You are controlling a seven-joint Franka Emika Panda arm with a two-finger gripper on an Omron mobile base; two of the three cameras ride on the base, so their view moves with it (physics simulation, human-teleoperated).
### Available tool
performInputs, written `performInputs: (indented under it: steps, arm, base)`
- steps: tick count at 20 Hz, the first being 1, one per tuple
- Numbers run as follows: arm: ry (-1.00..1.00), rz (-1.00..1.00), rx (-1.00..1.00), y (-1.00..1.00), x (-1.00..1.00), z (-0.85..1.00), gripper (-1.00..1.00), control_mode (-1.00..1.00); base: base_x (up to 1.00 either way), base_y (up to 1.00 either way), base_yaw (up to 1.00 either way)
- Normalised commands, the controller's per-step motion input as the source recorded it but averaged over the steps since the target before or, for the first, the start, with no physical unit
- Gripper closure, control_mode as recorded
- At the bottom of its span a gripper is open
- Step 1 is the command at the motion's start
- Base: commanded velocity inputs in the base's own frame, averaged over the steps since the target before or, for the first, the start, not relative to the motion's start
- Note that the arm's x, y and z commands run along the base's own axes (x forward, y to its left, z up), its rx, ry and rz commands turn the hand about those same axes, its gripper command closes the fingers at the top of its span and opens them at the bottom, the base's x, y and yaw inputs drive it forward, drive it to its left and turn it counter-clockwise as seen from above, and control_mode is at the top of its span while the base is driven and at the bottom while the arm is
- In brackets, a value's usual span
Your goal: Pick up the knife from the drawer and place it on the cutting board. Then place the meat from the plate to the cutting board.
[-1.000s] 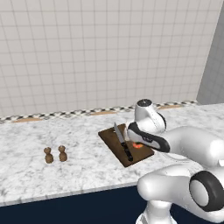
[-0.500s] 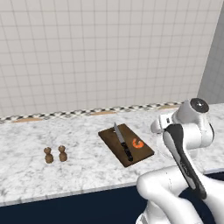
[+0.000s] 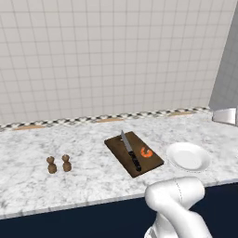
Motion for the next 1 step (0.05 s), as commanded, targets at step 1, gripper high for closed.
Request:
performInputs:
  steps: [1]
  arm:
    - [-0.01, 0.00, 0.00, 0.00, 0.00, 0.00, -1.00, -1.00]
  base:
    - [0.00, 0.00, 0.00]
